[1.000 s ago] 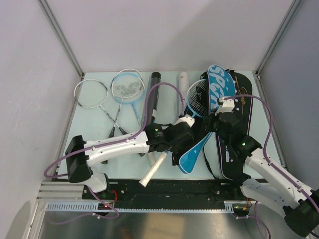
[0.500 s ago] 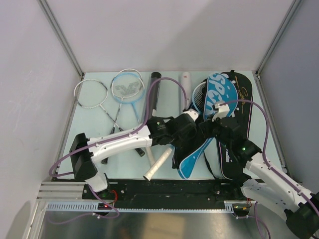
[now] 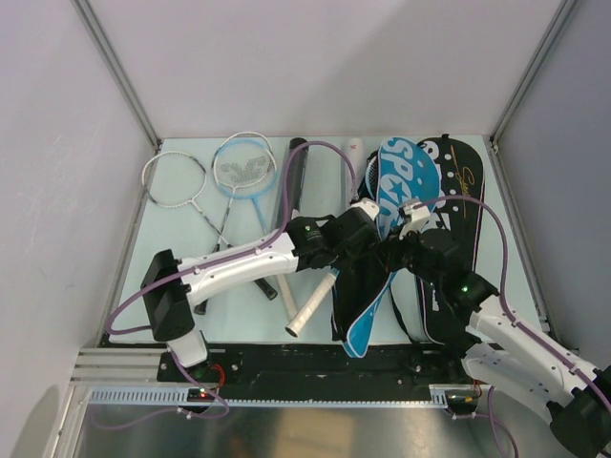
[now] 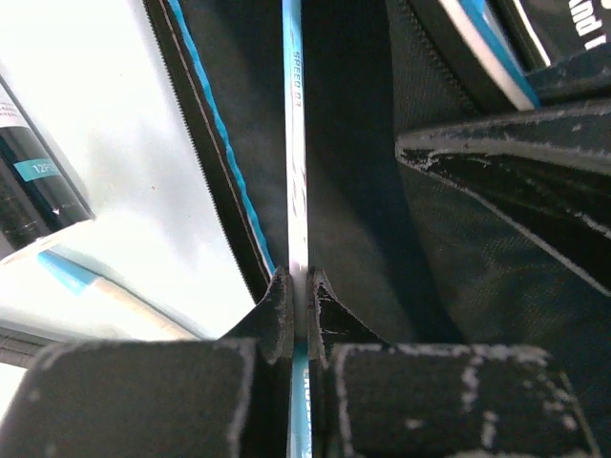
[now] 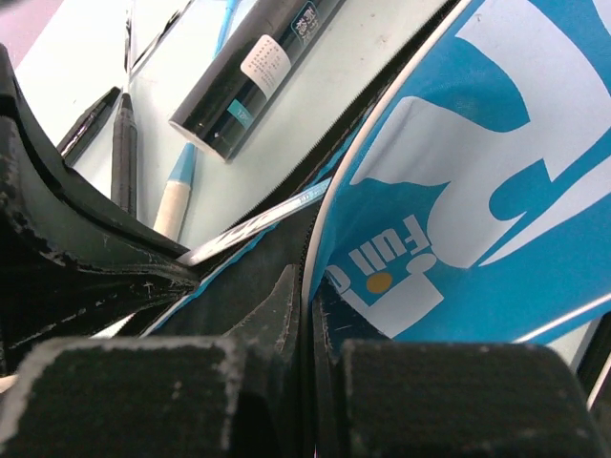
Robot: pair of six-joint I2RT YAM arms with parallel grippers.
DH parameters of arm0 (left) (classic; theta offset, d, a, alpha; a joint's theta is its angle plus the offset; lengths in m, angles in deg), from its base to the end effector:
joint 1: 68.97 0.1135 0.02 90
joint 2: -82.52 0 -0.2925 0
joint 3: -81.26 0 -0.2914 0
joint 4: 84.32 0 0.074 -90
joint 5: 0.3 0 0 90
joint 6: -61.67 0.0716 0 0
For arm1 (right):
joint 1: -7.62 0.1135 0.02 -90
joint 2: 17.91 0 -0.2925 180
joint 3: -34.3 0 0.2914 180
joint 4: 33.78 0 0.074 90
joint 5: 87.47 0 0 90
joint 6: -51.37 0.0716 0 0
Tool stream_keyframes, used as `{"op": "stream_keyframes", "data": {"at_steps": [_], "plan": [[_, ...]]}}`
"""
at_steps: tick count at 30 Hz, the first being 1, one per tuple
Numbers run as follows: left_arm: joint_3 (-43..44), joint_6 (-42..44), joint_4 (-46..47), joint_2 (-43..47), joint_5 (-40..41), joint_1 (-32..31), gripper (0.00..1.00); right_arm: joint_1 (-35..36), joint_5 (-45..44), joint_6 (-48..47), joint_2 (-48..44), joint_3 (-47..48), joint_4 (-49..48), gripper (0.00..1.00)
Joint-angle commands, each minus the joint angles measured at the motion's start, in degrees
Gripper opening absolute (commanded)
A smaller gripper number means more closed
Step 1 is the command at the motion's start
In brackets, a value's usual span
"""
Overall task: Pack up the badminton gear
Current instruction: Place the racket in the racket bag.
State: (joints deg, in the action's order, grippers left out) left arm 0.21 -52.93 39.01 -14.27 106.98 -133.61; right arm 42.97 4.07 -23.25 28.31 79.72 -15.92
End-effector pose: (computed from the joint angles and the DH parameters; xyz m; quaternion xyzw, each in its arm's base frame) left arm 0.2027 -0.3780 0.2990 0.2793 0.9004 -0.1098 0.3150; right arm 0.2003 0.1444 0.2740 -0.1486 0.7987 0.2596 0.5222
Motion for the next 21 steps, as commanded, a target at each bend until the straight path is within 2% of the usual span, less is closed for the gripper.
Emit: {"op": "stream_keyframes", "data": {"at_steps": [1, 6, 10, 13, 18, 21], "plan": [[3.9, -1.5, 7.9, 0.4, -1.2, 0.3, 0.00, 0.7, 3.6, 0.1, -1.6, -0.1, -7.0, 0.00], [3.8, -0.4, 9.6, -1.4, -5.4, 0.3, 0.00, 0.6, 4.4, 0.2, -1.8, -0.4, -7.5, 0.00], [3.5, -0.3, 10.0, -2.1, -2.9, 0.3, 0.01, 0.6, 5.6, 0.3, -1.4, -0.7, -8.4, 0.00], [3.6, -4.1, 10.1, -2.4, -1.3, 1.3, 0.03, 0.7, 5.4, 1.0, -1.4, -0.7, -8.4, 0.00], [2.3, -13.5, 11.6, -1.7, -4.6, 4.2, 0.05, 0.7, 3.6, 4.6, -1.6, -1.4, -8.2, 0.00], [1.8, -16.3, 12.8, -1.3, -2.8, 4.8, 0.06, 0.8, 2.9, 8.0, -1.7, -2.5, -8.4, 0.00]]}}
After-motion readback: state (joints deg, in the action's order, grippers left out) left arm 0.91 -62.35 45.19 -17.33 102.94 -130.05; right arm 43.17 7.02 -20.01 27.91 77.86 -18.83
